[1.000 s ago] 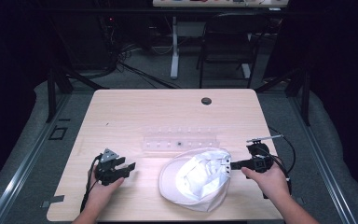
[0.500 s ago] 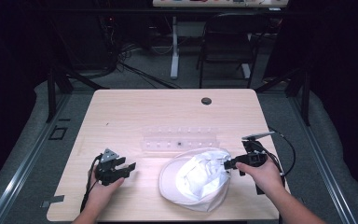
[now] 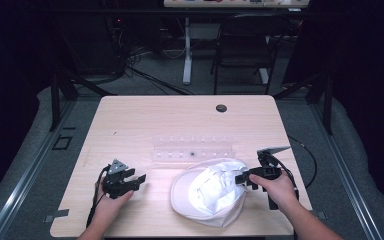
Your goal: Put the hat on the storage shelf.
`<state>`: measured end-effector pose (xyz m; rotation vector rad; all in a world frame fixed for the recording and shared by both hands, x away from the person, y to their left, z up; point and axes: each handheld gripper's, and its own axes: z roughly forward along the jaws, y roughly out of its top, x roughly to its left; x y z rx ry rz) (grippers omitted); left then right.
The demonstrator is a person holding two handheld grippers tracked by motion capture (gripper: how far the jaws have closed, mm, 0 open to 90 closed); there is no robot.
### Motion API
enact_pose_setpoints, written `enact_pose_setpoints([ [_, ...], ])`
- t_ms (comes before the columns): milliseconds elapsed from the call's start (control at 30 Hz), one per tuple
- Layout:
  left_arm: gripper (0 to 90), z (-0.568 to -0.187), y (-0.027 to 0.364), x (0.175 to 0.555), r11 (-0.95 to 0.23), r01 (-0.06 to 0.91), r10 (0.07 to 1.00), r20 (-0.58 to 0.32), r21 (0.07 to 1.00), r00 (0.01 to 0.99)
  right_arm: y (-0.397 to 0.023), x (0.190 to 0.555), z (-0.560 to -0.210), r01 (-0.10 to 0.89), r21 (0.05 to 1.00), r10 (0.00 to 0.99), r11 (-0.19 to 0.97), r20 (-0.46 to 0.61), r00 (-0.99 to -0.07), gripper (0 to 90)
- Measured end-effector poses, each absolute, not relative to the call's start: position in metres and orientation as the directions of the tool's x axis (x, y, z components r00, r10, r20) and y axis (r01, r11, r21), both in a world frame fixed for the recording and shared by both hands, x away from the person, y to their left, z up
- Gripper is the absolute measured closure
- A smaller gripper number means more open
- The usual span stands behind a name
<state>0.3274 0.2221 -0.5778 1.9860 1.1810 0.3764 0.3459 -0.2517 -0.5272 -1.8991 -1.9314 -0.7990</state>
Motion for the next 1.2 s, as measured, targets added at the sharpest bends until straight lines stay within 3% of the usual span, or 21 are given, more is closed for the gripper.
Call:
enact_pose_setpoints([
  [267, 45.5, -0.577, 0.222, 0.327, -0.266, 0.610, 0.840, -0.132, 0.746, 0.527, -0.250, 0.347, -0.540, 0.991, 0.119, 0.794, -0.062, 0.607, -0.023, 51.3],
  [600, 45.6, -0.578, 0.222, 0.327, -0.266, 0.610, 0.841, -0.130, 0.746, 0.525, -0.247, 0.345, -0.525, 0.983, 0.167, 0.779, -0.081, 0.625, -0.042, 54.8],
  [900, 45.5, -0.577, 0.222, 0.327, -0.262, 0.611, 0.841, -0.134, 0.747, 0.524, -0.243, 0.348, -0.499, 0.981, 0.192, 0.791, -0.032, 0.604, -0.093, 69.2],
  [1200, 45.6, -0.577, 0.222, 0.327, -0.261, 0.611, 0.842, -0.133, 0.748, 0.522, -0.238, 0.350, -0.502, 0.985, 0.166, 0.778, -0.035, 0.623, -0.078, 66.0],
])
